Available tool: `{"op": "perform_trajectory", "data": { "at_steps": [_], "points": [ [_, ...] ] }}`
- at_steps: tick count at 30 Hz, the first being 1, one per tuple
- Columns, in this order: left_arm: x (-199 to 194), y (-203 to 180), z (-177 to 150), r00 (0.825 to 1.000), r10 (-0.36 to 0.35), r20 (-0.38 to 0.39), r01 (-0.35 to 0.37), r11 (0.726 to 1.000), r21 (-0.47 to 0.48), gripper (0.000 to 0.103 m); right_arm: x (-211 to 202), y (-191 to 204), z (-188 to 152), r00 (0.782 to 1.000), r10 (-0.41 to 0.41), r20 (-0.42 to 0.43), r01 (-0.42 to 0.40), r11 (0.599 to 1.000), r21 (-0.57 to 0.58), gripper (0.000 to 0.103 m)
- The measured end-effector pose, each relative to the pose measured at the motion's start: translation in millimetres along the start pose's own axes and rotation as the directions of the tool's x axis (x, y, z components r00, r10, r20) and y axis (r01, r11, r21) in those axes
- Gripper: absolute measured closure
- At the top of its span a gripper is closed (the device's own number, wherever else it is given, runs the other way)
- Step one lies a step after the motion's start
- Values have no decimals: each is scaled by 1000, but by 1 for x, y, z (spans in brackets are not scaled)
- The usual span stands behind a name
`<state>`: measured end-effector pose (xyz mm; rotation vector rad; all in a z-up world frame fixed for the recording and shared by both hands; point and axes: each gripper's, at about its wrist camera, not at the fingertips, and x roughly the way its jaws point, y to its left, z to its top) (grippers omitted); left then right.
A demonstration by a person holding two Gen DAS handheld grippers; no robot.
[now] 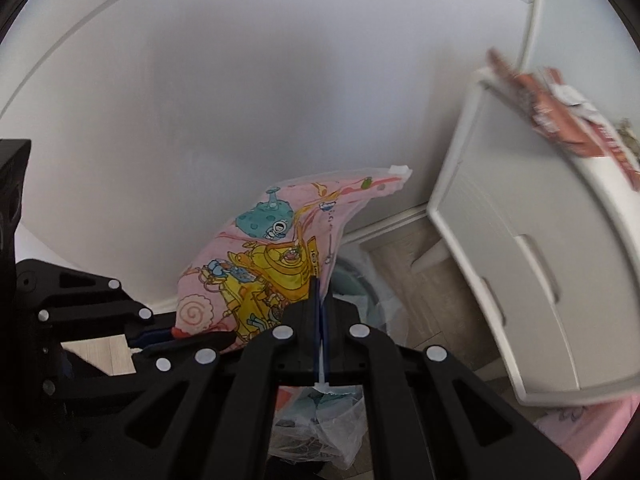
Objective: Collect trash
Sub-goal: 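Lower the pink bag into the bin and open the right gripper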
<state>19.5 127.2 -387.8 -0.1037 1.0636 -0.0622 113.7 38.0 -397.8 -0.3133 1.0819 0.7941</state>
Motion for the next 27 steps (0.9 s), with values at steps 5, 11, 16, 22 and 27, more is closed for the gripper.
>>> {"op": "perform_trajectory", "data": {
  "at_steps": [5,11,16,22,27],
  "points": [
    [29,11,-16,999,-14,-52,11,999,-46,99,39,-5,-2,992,71,-100,-77,996,-54,100],
    [66,17,-24,993,-29,-117,19,996,-89,99,83,-2,-7,974,50,-222,-88,982,-168,100],
    [94,24,-29,985,-53,-162,30,989,-142,99,116,-3,-17,954,80,-288,-132,977,-167,100],
    [130,34,-32,972,-64,-226,24,984,-176,99,150,-9,-29,933,110,-342,-165,977,-136,100],
    [162,41,-39,959,-74,-275,25,983,-179,99,168,2,-42,914,119,-387,-187,972,-142,100]
  ]
}}
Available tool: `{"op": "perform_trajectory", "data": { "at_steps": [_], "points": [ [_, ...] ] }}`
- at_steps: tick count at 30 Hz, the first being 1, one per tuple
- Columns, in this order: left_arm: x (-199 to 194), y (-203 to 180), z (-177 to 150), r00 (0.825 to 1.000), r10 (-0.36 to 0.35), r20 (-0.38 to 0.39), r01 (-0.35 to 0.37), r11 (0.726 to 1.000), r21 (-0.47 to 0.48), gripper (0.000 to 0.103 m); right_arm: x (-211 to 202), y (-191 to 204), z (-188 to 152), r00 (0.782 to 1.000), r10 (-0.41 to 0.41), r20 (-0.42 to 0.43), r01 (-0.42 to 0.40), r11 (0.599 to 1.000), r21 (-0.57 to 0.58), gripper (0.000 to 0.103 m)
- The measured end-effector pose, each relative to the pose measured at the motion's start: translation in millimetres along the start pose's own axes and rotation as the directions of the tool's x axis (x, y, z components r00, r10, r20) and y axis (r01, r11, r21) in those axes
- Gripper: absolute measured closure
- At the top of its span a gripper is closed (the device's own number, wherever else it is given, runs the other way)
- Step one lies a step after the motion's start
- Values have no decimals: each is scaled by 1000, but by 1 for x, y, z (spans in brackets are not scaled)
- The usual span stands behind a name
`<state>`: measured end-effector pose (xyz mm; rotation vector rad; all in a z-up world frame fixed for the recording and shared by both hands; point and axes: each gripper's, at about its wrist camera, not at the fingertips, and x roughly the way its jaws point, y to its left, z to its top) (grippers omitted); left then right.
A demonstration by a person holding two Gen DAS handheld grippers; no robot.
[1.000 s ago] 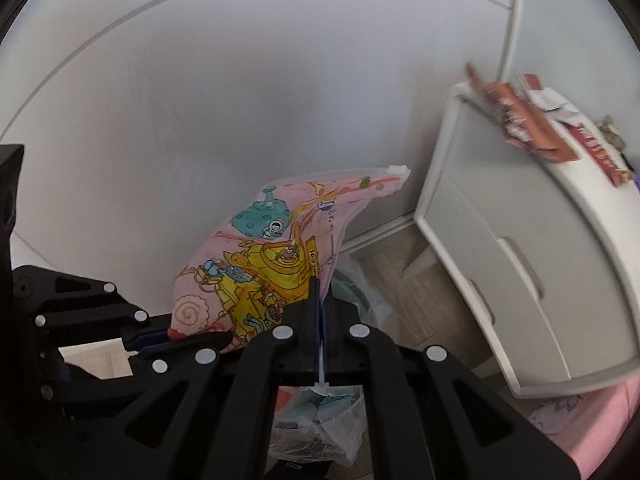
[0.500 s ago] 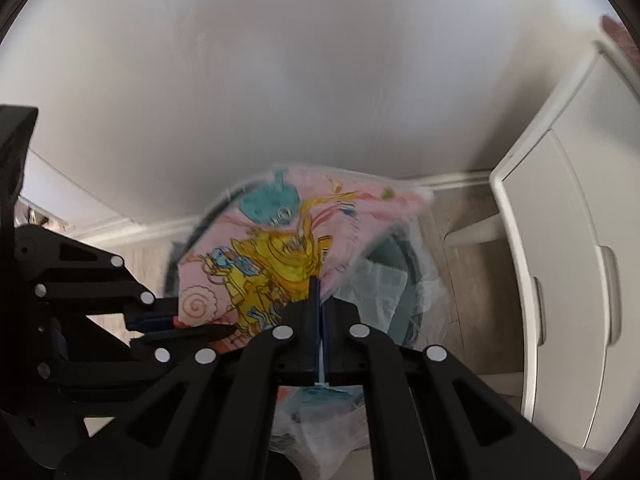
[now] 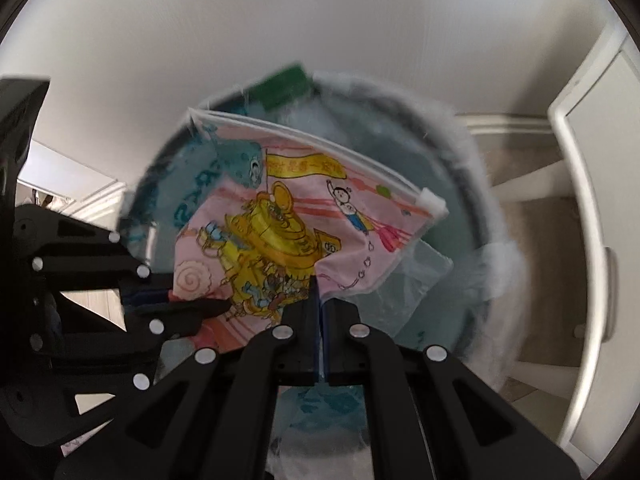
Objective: Collect trash
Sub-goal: 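Lower the pink bag into the bin and open the right gripper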
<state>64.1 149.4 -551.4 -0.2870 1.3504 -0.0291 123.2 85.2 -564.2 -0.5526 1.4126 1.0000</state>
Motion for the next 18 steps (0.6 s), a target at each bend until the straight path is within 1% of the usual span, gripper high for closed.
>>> {"op": "perform_trajectory", "data": {
  "at_steps": [3,7,10,13,16,17,18],
  "points": [
    [16,2,5,1000,-10,-17,10,1000,-10,99,13,-2,3,1000,-6,-23,5,1000,-27,100],
    [35,5,13,999,-17,-29,16,1000,-17,99,29,-6,7,999,8,-52,-9,1000,-16,100],
    [47,6,14,999,-24,-42,23,999,-36,98,41,-12,8,997,11,-75,-12,1000,-16,100],
    [56,11,10,999,-23,-49,22,999,-33,98,50,-16,8,995,15,-94,-17,1000,-13,100],
    [61,12,12,999,-33,-36,32,999,-41,98,53,-16,12,996,15,-90,-17,1000,-20,100],
    [61,14,12,999,-33,-34,32,999,-43,98,53,-5,14,996,15,-87,-17,1000,-23,100],
    [62,14,14,999,-34,-32,32,998,-46,97,54,-4,15,996,15,-85,-18,999,-29,100]
  ]
}}
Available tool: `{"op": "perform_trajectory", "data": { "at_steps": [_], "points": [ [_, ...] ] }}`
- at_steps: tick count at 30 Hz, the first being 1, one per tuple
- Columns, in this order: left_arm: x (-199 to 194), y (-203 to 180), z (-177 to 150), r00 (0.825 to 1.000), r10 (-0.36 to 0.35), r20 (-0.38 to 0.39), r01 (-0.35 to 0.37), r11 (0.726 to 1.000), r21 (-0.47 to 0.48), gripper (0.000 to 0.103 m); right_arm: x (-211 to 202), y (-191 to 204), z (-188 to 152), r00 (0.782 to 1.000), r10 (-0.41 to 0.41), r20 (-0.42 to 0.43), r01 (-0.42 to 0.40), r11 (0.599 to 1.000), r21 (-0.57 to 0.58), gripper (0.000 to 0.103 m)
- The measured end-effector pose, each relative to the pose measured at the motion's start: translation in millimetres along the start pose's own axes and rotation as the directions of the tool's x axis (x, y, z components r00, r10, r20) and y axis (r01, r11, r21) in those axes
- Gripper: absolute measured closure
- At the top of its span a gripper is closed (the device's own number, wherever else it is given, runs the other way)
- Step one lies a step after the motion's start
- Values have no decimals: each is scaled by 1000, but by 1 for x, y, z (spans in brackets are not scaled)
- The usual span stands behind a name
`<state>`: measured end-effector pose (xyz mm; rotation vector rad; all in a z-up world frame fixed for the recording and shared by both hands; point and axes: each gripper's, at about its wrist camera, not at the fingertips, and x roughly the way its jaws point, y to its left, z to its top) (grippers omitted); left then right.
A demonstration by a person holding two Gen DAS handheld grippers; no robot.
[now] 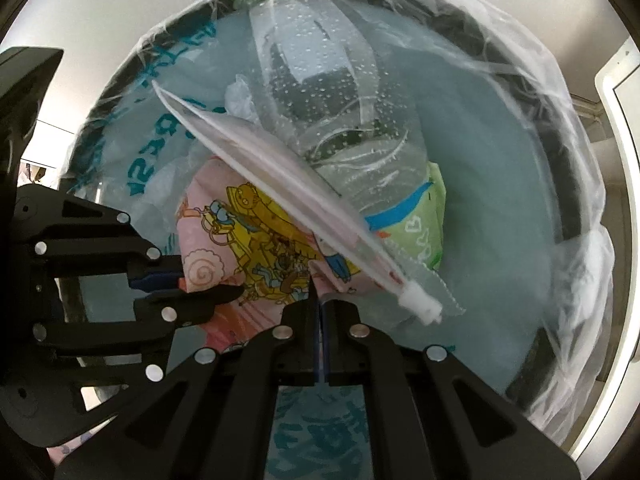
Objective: Collect trash
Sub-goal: 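Lower the pink bag into the bin and open the right gripper, then move the right gripper back up toward the nightstand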
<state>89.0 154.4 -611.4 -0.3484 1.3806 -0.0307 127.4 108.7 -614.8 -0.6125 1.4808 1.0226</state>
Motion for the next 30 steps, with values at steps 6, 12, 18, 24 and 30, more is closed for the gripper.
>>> {"op": "perform_trajectory", "data": {
  "at_steps": [6,12,18,24,30],
  "points": [
    [1,3,0,1000,-7,3,7,1000,-8,94,6,0,-16,1000,1,11,0,1000,-28,100],
    [2,0,-15,999,-52,3,52,999,8,49,8,2,-27,1000,-14,23,14,999,-31,100],
    [-9,-16,-27,997,-62,41,59,996,66,8,-15,8,-38,996,2,92,0,1000,-24,61],
    [-28,-12,-41,996,-47,69,43,997,65,7,-41,25,-42,985,12,171,-4,999,-42,14],
    [-59,-10,-46,989,1,148,-12,997,74,6,-76,32,-59,962,-55,268,67,997,-36,9]
  ]
}}
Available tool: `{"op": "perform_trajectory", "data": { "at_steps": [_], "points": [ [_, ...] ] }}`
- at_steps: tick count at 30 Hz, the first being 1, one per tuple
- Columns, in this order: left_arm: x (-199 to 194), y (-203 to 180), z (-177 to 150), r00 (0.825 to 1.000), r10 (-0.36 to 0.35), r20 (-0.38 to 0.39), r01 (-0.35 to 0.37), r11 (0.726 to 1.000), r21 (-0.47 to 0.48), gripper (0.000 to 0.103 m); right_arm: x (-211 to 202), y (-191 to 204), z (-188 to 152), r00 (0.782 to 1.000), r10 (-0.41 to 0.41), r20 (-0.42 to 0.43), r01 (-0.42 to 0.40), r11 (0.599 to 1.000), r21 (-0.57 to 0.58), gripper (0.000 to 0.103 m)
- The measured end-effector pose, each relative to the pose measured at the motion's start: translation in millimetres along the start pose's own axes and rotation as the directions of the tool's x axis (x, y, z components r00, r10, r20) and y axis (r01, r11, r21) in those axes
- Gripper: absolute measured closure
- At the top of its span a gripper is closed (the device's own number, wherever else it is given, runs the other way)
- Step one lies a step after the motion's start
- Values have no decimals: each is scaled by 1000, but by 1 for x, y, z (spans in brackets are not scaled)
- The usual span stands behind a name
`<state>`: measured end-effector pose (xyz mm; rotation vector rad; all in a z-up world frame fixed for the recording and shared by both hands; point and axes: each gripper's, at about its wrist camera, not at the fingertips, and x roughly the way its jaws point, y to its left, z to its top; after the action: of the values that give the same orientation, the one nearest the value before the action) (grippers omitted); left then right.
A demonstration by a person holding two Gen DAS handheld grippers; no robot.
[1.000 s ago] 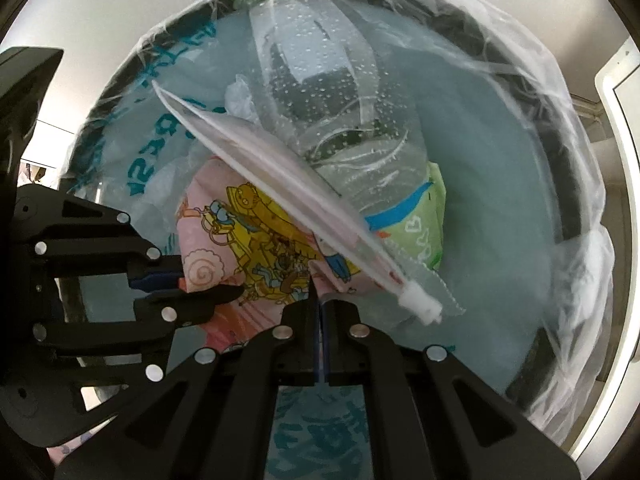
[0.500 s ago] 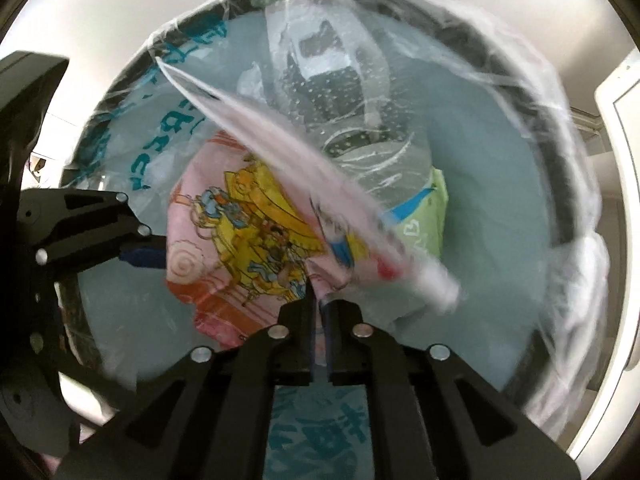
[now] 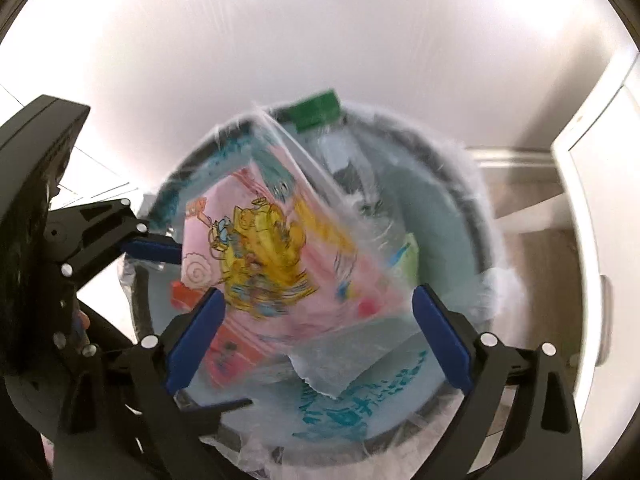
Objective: Collect trash
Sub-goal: 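Move the right gripper back up toward the nightstand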
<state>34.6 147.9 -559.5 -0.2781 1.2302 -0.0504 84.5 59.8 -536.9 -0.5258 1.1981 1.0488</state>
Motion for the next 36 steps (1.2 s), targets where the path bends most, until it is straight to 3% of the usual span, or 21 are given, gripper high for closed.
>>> {"op": "perform_trajectory", "data": {
  "at_steps": [3,8,16,26,36],
  "points": [
    [-8,-3,-4,1000,12,24,-12,1000,13,6,-21,11,-2,991,-114,68,119,991,-68,7],
    [-29,-25,-5,996,50,78,-51,999,11,6,-55,15,-3,966,-221,136,233,969,-81,7],
    [-74,-30,4,986,56,158,-49,998,-50,6,-126,-8,-1,935,-291,204,295,955,13,7],
    [-151,-55,31,961,78,266,-78,997,-11,6,-221,-37,-3,866,-395,306,356,918,176,7],
    [-225,-115,73,912,78,402,-120,990,80,6,-296,-42,-4,798,-468,379,388,881,271,7]
  ]
}}
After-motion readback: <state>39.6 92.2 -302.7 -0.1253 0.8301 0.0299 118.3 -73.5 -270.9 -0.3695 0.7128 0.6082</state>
